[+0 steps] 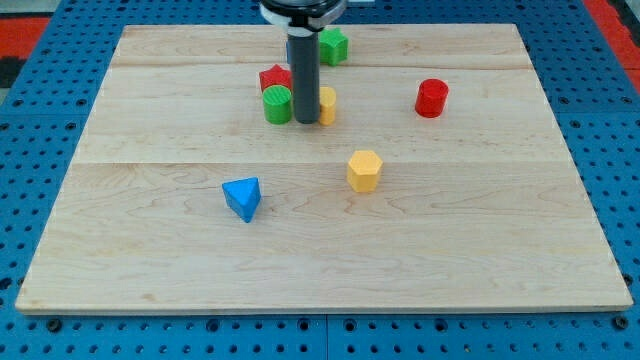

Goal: Slide the yellow heart to the red star

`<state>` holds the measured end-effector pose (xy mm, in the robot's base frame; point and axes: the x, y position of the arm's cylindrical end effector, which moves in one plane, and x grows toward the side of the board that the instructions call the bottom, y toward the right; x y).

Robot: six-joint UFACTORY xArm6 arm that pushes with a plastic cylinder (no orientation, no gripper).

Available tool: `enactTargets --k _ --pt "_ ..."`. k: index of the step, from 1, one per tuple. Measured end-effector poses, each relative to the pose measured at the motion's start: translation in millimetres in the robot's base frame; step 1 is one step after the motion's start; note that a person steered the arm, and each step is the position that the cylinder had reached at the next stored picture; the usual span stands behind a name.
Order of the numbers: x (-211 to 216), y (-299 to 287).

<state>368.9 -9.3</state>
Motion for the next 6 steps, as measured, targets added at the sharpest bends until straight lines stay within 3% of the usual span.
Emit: enactTargets --k 2,3,6 --pt "23 34" --pt "2 60" --pt "-17 24"
